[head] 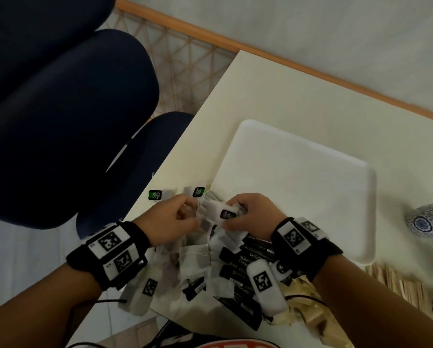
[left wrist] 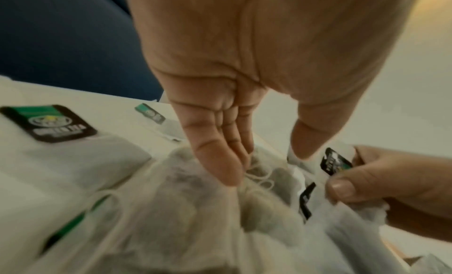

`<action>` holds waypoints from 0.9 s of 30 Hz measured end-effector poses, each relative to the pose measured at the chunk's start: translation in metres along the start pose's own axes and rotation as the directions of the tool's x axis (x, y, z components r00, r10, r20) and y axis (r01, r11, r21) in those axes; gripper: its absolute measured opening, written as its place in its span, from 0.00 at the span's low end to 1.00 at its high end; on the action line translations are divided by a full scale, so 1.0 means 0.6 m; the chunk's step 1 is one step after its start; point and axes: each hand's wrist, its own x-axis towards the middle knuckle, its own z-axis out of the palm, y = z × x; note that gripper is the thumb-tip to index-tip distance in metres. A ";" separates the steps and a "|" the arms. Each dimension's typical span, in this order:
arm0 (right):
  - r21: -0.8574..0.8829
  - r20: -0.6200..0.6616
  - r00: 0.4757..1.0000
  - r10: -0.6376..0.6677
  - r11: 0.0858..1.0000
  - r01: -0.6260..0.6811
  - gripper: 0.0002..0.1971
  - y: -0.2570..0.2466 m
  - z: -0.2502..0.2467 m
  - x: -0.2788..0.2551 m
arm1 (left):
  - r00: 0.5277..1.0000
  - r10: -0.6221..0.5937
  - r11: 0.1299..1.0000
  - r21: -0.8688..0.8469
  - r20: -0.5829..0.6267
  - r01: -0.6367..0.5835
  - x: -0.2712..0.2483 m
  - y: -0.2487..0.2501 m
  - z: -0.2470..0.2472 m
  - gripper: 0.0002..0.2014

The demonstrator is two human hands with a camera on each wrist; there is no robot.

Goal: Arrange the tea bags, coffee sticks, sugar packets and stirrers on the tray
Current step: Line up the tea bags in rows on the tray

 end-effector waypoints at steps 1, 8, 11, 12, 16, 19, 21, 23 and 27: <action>0.031 -0.016 1.000 -0.002 1.000 0.003 0.10 0.004 -0.010 0.000 | 1.000 -0.017 0.996 -0.084 -0.008 0.017 0.002 0.005 -0.004 0.08; 0.104 -0.122 0.991 -0.053 0.992 0.066 0.09 0.001 -0.056 -0.003 | 0.943 -0.141 0.809 -0.513 0.302 0.285 0.024 0.079 0.002 0.28; 0.026 -0.255 0.957 -0.137 0.989 0.148 0.11 -0.015 -0.051 0.000 | 0.894 -0.128 0.726 -0.574 0.429 0.379 0.034 0.106 0.012 0.36; -0.024 -0.276 0.943 -0.184 0.983 0.184 0.11 -0.023 -0.048 -0.001 | 0.877 -0.108 0.695 -0.595 0.468 0.403 0.036 0.111 0.013 0.39; -0.150 -0.144 0.915 -0.376 0.923 0.355 0.11 -0.037 -0.024 -0.008 | 0.871 -0.075 0.518 -0.727 0.486 0.450 0.043 0.118 0.011 0.33; -0.061 -0.078 0.909 -0.410 0.912 0.406 0.06 -0.031 -0.010 -0.013 | 0.912 -0.133 0.518 -0.758 0.387 0.397 0.042 0.110 0.007 0.19; 0.097 -0.171 0.911 -0.376 0.913 0.395 0.09 -0.024 -0.007 -0.011 | 0.929 -0.138 0.568 -0.740 0.344 0.359 0.042 0.093 0.004 0.15; 0.198 -0.301 0.905 -0.301 0.909 0.368 0.14 -0.015 -0.004 0.001 | 0.934 -0.134 0.593 -0.728 0.333 0.344 0.038 0.075 -0.002 0.12; -0.170 -0.167 0.957 -0.237 0.963 0.209 0.11 -0.009 -0.003 0.031 | 0.951 -0.208 0.596 -0.741 0.231 0.310 0.028 0.042 -0.017 0.07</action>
